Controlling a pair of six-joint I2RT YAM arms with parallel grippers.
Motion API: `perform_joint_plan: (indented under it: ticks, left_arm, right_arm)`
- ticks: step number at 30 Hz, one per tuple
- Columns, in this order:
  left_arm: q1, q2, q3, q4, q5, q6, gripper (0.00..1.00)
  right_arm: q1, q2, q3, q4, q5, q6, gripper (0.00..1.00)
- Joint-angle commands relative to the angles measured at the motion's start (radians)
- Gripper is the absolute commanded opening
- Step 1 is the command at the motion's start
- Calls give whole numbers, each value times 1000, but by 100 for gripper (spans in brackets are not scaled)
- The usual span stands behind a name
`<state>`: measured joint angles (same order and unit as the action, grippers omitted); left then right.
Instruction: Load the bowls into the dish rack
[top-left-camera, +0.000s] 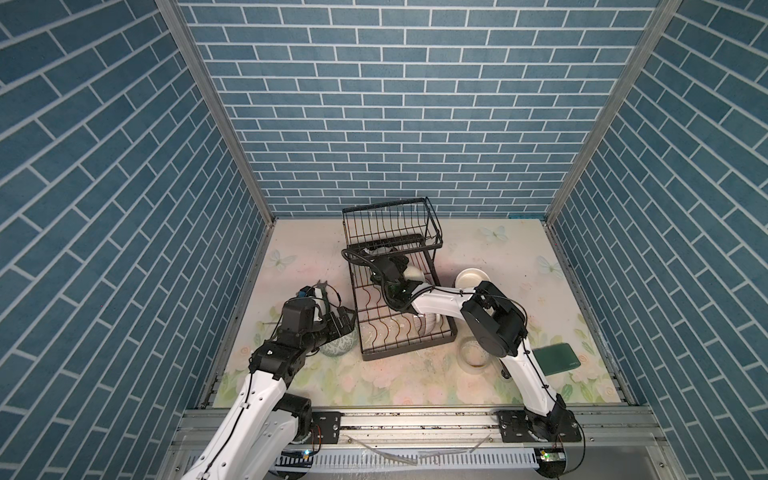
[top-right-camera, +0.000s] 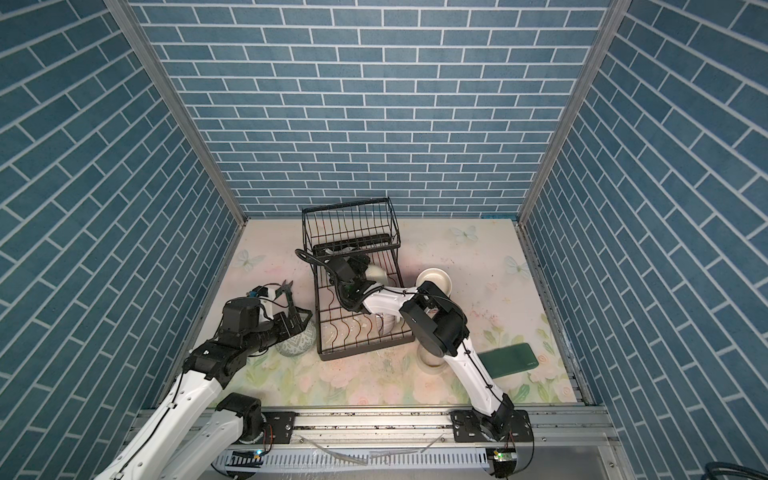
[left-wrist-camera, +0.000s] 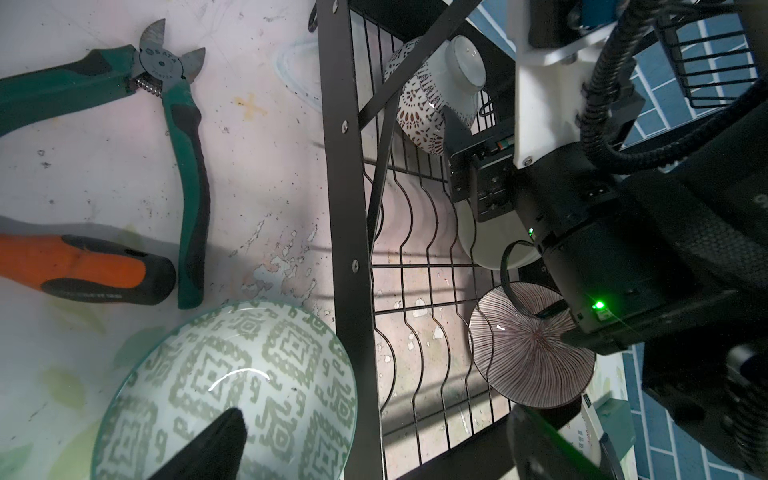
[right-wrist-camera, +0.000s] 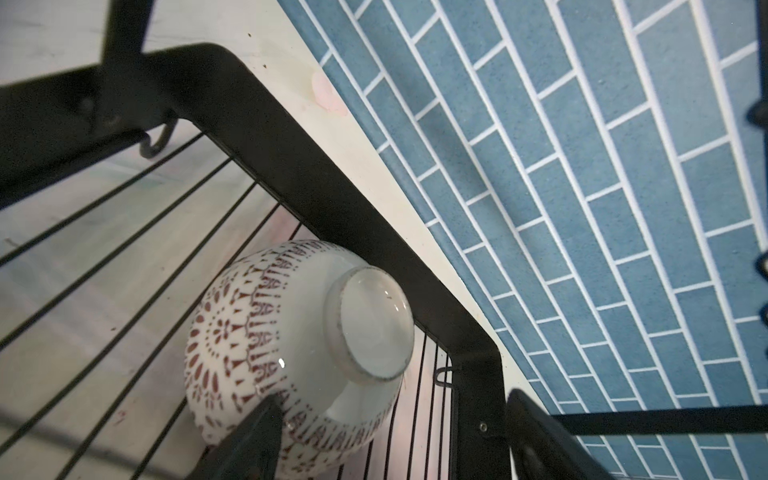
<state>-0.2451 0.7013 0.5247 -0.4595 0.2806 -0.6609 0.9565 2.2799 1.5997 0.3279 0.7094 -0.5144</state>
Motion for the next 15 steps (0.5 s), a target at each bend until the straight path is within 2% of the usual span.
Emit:
perform_joint_plan:
  ticks: [1,7,15]
  left_arm:
    - [7,-6,8,-27,-12,15,100]
    - [7,-10,8,-31,-15,18,100]
    - [7,-6,7,-25,-15,15,100]
  right_arm:
    - [-38,-4,-32,40,55,63,84]
    - [-49,-15,-44,34,68,90,84]
    - [-37,-53,-42,-12,-88,125,82]
